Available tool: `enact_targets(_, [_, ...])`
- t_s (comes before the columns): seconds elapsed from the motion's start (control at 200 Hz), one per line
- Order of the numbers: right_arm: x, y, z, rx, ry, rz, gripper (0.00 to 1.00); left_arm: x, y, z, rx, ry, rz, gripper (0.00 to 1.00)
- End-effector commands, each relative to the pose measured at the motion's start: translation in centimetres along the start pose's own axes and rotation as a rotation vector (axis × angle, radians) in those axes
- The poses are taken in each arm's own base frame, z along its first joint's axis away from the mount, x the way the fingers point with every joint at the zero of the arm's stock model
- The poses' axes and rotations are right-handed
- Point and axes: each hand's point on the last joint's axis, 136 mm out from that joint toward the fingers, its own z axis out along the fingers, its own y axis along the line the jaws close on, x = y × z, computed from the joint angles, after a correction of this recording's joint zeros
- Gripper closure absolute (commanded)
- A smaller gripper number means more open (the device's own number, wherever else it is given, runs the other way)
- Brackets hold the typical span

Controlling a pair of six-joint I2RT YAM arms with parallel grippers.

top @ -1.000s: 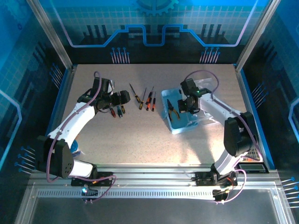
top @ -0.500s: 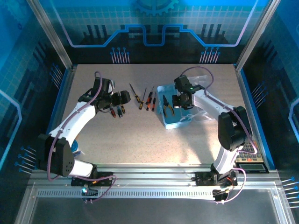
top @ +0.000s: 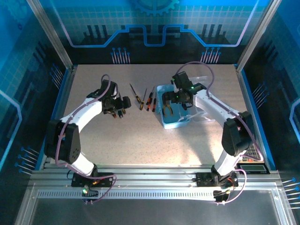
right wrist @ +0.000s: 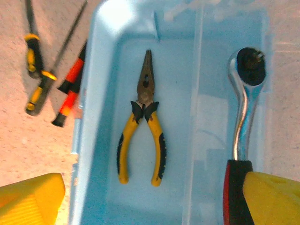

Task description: Pack the tool kit

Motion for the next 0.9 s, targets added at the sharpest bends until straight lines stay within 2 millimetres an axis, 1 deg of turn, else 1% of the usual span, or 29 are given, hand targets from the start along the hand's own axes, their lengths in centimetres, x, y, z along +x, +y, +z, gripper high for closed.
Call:
enact_targets(0.0, [-0.6,1.3,-3.3,-0.060,-0.053,-0.069,0.00,-2.1,-0.3,0.6,-0.020,-0.019,0.020,0.01])
enact_targets(0.05, [-0.6,1.8,-4.0,-0.081,-0.067,-0.097,0.00,-2.9,-0.8,1.4,-0.013,-0.014,0.024,0.01])
enact_targets(0.145, [-0.3,2.4,-4.6,-0.109,-0.075,-0.129,0.00,-4.5,-1.4,3.1,-0.027,-0.012,0.037,0.01])
enact_targets(0.26, [0.4,2.4,-4.3,-0.113,-0.061,-0.140,0.00,-6.3,-2.3,4.9,-0.065,-0.010,0.076,0.01])
enact_targets(0.36, [1.0,2.3,-3.8,-0.112,-0.046,-0.141,0.00,-7.0,-3.2,6.8,-0.094,0.013,0.100,0.06])
enact_targets(0.42, [1.2,2.3,-3.8,-0.115,-0.043,-0.146,0.00,-7.1,-3.7,7.9,-0.109,0.034,0.116,0.10])
enact_targets(0.495, [1.3,2.2,-3.8,-0.112,-0.045,-0.150,0.00,-7.1,-4.5,9.1,-0.120,0.052,0.139,0.12])
enact_targets(0.645, [1.5,2.0,-3.7,-0.112,-0.041,-0.158,0.00,-6.9,-6.0,10.7,-0.134,0.080,0.178,0.20])
enact_targets(0.74, [1.6,1.9,-3.6,-0.114,-0.038,-0.156,0.00,-6.7,-6.3,11.6,-0.162,0.106,0.203,0.24])
enact_targets(0.895, [1.8,1.7,-3.6,-0.117,-0.036,-0.155,0.00,-6.1,-6.3,12.7,-0.209,0.149,0.242,0.29])
